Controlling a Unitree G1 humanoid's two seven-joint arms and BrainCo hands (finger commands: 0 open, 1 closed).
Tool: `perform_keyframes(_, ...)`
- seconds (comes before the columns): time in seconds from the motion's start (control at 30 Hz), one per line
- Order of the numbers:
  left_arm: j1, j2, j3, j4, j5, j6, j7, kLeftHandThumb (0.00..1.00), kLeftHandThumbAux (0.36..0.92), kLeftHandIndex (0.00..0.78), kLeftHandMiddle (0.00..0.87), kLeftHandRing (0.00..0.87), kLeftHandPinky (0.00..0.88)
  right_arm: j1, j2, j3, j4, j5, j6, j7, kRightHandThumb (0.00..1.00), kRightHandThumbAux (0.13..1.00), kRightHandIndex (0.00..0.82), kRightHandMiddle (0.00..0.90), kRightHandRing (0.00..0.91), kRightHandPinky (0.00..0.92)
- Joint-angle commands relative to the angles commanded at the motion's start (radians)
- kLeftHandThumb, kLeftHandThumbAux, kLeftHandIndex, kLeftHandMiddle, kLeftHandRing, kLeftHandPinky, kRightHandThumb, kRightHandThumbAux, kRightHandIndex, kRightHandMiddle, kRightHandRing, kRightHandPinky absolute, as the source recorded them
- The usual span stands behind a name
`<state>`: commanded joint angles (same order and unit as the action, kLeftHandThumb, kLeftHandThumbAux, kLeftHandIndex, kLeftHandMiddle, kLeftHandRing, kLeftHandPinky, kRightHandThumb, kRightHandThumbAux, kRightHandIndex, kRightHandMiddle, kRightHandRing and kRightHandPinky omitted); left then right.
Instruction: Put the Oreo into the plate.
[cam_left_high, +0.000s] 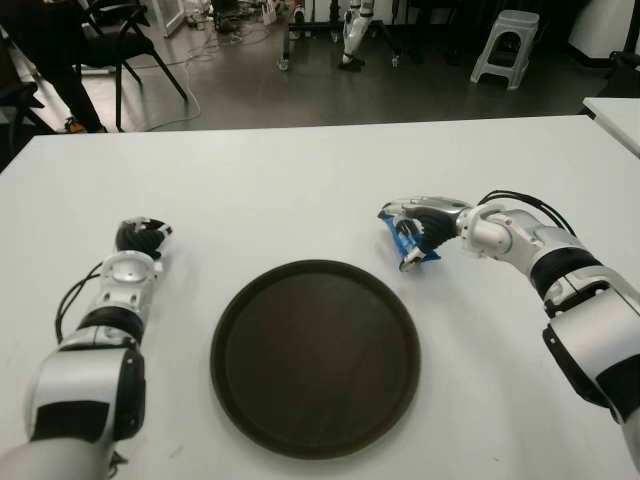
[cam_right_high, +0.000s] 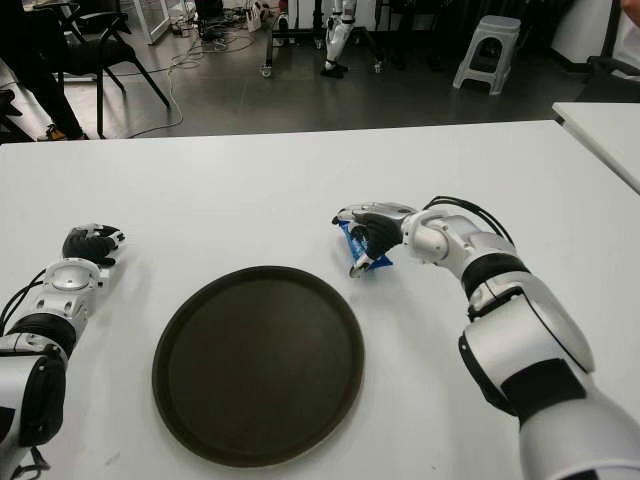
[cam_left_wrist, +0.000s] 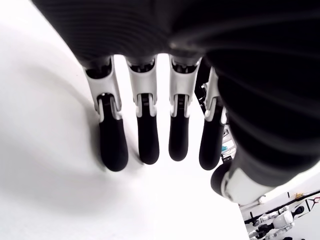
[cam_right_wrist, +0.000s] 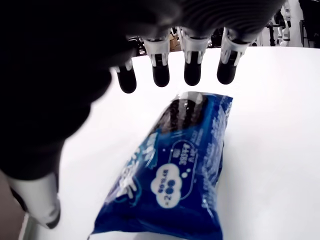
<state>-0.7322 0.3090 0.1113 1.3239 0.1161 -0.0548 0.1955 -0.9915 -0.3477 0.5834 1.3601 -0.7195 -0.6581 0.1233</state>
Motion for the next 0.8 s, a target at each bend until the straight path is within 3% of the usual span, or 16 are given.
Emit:
perform_keyframes(0.6, -0.001, 0.001, -0.006, -0.001, 0.005, -0.002, -0.006, 0.688, 0.715, 0.415, 0.255, 0.211, 0.097, -0.014, -0.021, 0.028, -0.005, -0.035, 0.027, -0.057, 0.0, 0.702, 0.0, 0.0, 0.0, 0.0)
perform_keyframes(0.8, -0.001, 0.002, -0.007, 0.0, 0.003, -0.003, -0.012, 0.689, 0.716, 0.416, 0.269, 0.235, 0.133, -0.012, -0.025, 0.033, -0.006, -0.041, 0.039, -0.082, 0.0, 0.705, 0.0, 0.0, 0.0, 0.0)
